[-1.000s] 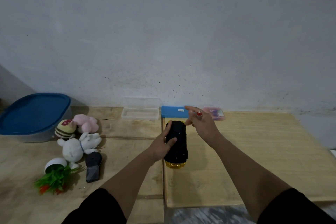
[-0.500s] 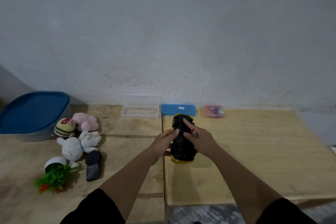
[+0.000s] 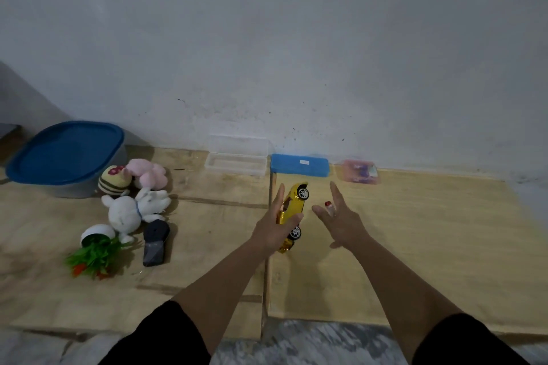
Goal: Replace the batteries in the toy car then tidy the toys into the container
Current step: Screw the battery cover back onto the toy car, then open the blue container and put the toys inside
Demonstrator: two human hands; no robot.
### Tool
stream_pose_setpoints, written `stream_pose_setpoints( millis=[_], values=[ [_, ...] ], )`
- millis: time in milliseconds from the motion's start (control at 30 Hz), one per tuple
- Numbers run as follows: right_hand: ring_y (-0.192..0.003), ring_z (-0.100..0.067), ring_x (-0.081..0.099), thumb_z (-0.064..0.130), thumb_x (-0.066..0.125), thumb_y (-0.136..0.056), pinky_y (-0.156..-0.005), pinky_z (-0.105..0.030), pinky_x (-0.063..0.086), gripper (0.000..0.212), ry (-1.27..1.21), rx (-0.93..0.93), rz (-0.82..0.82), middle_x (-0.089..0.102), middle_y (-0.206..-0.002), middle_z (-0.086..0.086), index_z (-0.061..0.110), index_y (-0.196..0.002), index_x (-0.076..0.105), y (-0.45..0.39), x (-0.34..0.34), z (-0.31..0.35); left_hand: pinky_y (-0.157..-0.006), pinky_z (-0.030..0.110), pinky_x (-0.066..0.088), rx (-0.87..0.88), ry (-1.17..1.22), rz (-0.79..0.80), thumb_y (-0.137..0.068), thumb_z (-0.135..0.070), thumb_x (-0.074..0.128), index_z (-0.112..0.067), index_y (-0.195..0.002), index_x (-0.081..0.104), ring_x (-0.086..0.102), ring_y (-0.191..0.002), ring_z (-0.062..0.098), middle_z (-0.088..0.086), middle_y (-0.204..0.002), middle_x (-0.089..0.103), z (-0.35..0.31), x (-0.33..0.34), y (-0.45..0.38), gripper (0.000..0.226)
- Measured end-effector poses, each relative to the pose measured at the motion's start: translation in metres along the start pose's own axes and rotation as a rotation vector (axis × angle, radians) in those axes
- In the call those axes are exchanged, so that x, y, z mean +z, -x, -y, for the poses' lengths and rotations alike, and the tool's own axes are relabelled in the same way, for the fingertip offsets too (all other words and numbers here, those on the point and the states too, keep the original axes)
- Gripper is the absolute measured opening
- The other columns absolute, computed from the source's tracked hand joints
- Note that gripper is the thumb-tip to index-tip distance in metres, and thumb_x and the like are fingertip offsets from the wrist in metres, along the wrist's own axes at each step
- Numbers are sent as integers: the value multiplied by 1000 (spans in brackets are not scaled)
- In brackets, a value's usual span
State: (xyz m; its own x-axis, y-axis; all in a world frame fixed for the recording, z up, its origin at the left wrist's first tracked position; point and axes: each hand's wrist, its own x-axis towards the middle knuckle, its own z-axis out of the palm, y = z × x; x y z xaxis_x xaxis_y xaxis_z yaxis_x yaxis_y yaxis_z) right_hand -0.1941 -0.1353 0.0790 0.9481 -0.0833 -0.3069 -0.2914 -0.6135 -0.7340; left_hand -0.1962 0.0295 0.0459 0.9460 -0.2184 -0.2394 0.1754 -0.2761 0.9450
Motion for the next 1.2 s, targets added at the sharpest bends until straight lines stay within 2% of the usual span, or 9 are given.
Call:
stream_pose_setpoints(
  millis=[100, 200, 467, 567, 667, 767, 933, 1067, 1200],
  values=[
    [-104, -34, 62, 52, 37, -90, -79, -33, 48, 73, 239, -144, 7, 53, -135, -17, 31, -148, -3, -3, 2, -15, -93, 41, 46, -16, -410, -173, -76, -76, 40, -64, -132, -15, 58, -108, 28, 5, -121, 61, 23, 20, 1, 80],
    [-97, -28, 64, 45, 34, -96, -77, -31, 44, 62, 346, -184, 59, 56, -133, -12, 37, -148, 1, -9, 2, -35, -86, 44, 40, -210, -700, -311, -83, -69, 40, -58, -139, -11, 47, -110, 34, 15, -121, 50, 38, 47, 6, 77],
    [-112, -29, 57, 41, 35, -98, -89, -37, 44, 55, 437, -217, 182, 58, -132, -3, 43, -146, 7, -30, -17, -79, -98, 56, 33, -427, -850, -372, -91, -58, 39, -54, -141, -11, 32, -120, 37, 18, -137, 32, 52, 93, 4, 71],
    [-111, -30, 58, 41, 37, -98, -89, -38, 45, 55, 442, -255, 187, 59, -131, -4, 42, -146, 10, -42, -21, -82, -101, 57, 31, -499, -849, -387, -88, -63, 42, -51, -142, -13, 28, -125, 37, 17, -140, 28, 57, 101, 1, 77],
    [-110, -31, 58, 43, 36, -97, -88, -39, 45, 55, 469, -288, 162, 59, -131, -5, 40, -146, 11, -53, -21, -74, -102, 56, 29, -532, -790, -434, -84, -72, 34, -47, -143, -15, 24, -130, 36, 17, -144, 23, 51, 99, 0, 81],
    [-111, -30, 57, 44, 34, -98, -87, -38, 45, 54, 512, -337, 157, 58, -132, -5, 36, -147, 13, -68, -20, -50, -101, 51, 27, -467, -727, -540, -86, -71, 28, -46, -145, -11, 20, -133, 32, 13, -149, 18, 34, 73, -10, 75],
    [-108, -30, 58, 49, 31, -97, -85, -39, 48, 54, 607, -459, 122, 60, -126, -9, 32, -146, 19, -102, 3, 7, -98, 50, 29, -287, -835, -637, -84, -58, 51, -42, -147, -6, 20, -131, 30, 8, -150, 16, 22, -18, -36, 86],
    [-110, -30, 56, 47, 32, -97, -85, -39, 45, 52, 655, -532, 117, 58, -124, -10, 35, -146, 20, -137, 49, 58, -102, 56, 27, -208, -938, -558, -73, -52, 70, -42, -146, -9, 11, -138, 32, 4, -152, 7, 25, -106, -72, 109],
    [-109, -27, 55, 48, 29, -97, -89, -39, 46, 53, 659, -550, 141, 50, -126, -9, 33, -146, 17, -173, 113, 98, -106, 56, 26, -65, -1111, -376, -67, -52, 75, -39, -147, -12, 5, -141, 30, 0, -156, 2, 32, -180, -116, 118]
  ],
)
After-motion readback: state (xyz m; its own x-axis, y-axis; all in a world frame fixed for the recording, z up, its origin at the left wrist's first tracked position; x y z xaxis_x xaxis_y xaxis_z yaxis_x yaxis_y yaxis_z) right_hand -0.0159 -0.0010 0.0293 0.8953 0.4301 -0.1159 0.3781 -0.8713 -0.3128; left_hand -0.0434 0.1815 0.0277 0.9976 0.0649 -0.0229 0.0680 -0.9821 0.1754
